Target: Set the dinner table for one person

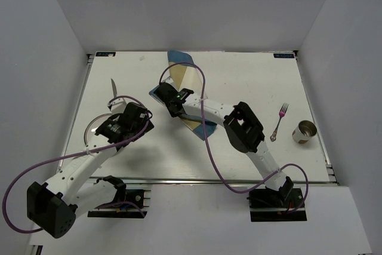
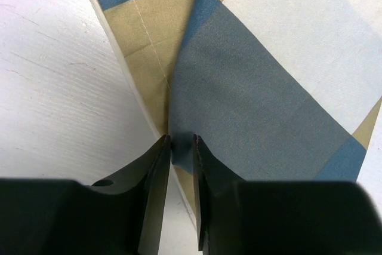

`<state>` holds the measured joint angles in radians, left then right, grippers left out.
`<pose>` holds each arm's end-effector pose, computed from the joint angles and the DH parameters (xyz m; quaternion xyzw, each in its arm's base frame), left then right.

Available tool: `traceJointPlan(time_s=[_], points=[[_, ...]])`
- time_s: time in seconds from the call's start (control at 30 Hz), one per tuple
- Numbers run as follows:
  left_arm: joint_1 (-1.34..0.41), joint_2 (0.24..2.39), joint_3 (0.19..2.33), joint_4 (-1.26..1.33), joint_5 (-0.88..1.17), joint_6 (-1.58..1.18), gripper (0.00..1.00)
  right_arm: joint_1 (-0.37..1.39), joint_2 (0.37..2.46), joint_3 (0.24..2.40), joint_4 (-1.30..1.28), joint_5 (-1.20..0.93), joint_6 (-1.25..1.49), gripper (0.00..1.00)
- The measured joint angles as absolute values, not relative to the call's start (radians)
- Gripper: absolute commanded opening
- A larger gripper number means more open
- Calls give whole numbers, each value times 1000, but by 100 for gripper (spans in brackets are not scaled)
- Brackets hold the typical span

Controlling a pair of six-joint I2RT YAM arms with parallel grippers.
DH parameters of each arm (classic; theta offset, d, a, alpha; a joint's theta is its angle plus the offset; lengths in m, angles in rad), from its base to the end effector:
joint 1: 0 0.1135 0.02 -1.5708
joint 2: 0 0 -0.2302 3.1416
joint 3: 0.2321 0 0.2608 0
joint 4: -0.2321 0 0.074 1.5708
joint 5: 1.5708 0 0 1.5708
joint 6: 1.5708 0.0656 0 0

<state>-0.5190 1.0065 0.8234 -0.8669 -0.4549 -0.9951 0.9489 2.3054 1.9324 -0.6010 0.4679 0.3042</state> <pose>0.2084 -0.0858 0.2055 -0.2784 0.9012 -0.0139 0.3320 0.3194 0.3948 0.1381 -0.2299 0.9035 -0.0118 0.3616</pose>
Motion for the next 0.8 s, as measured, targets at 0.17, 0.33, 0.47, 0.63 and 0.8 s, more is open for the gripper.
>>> traceJointPlan(time_s=[0.17, 0.33, 0.47, 0.63, 0.8], points=[[-519, 1007, 823, -866, -455, -991, 98, 949, 2305, 1932, -601, 469, 304, 37], [-519, 1007, 823, -860, -455, -987, 98, 947, 2305, 1932, -601, 471, 302, 32], [-519, 1007, 823, -857, -455, -985, 98, 943, 2305, 1927, -600, 472, 303, 27], [-519, 1007, 823, -852, -453, -984, 98, 942, 2306, 1920, -600, 472, 305, 29], [-519, 1007, 823, -852, -453, -984, 98, 942, 2306, 1919, -600, 470, 306, 30]])
